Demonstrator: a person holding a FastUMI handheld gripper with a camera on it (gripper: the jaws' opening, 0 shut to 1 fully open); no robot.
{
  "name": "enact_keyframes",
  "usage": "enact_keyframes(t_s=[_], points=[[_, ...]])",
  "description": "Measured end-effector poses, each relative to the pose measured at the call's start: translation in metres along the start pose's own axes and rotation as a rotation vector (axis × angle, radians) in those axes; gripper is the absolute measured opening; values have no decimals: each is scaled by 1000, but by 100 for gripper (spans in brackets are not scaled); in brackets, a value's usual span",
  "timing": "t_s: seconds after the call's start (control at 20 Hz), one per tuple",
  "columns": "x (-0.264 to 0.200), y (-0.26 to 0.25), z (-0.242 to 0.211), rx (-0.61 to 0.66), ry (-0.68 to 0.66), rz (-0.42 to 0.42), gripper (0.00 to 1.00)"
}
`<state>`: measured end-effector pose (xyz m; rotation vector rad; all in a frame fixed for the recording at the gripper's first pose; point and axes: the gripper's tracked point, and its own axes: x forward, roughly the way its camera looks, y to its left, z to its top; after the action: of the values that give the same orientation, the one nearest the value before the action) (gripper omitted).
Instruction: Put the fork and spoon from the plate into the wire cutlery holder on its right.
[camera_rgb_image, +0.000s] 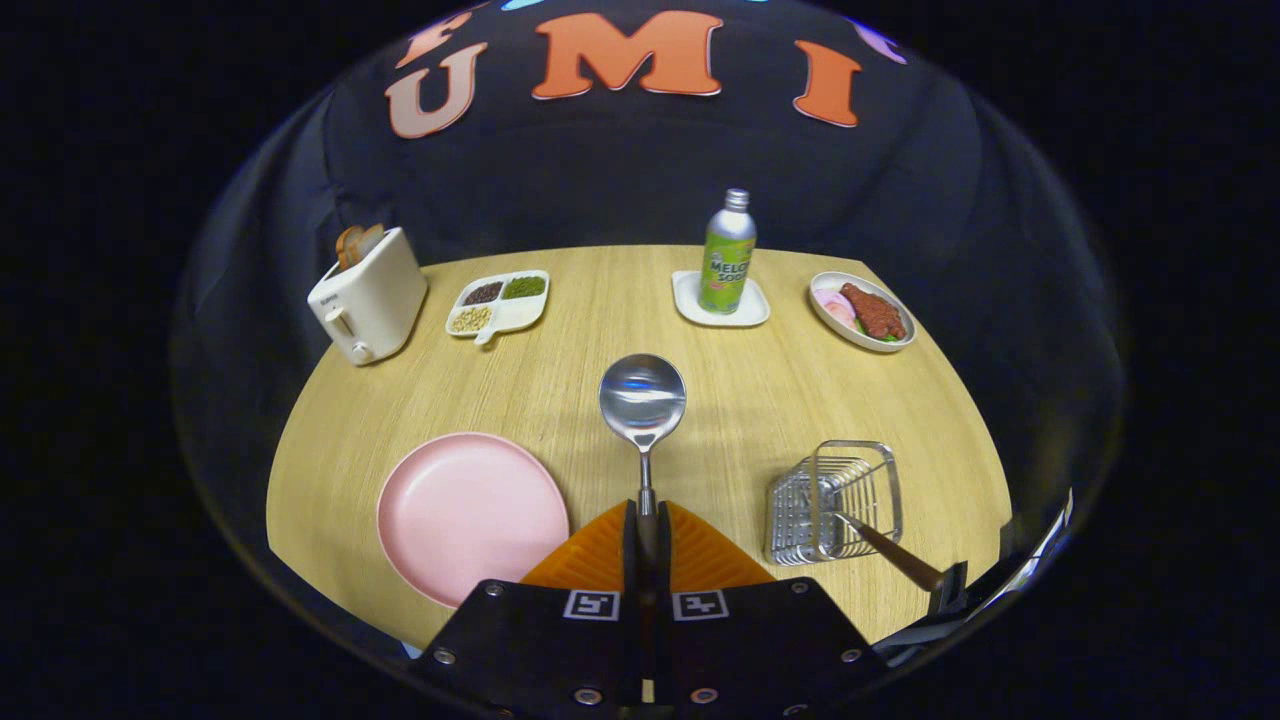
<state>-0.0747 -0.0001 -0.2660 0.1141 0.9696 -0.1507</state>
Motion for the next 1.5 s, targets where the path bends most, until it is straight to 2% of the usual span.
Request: enact_keyframes(t_s=[0.4, 0.75, 0.9, 1.25, 1.5], points=[[-14, -80, -3, 49, -22, -111, 5], [-20, -123, -25, -17, 97, -163, 5], [-13, -126, -39, -47, 161, -153, 6], [-7, -130, -38, -95, 228, -166, 7], [-2, -125, -26, -101, 191, -147, 11]])
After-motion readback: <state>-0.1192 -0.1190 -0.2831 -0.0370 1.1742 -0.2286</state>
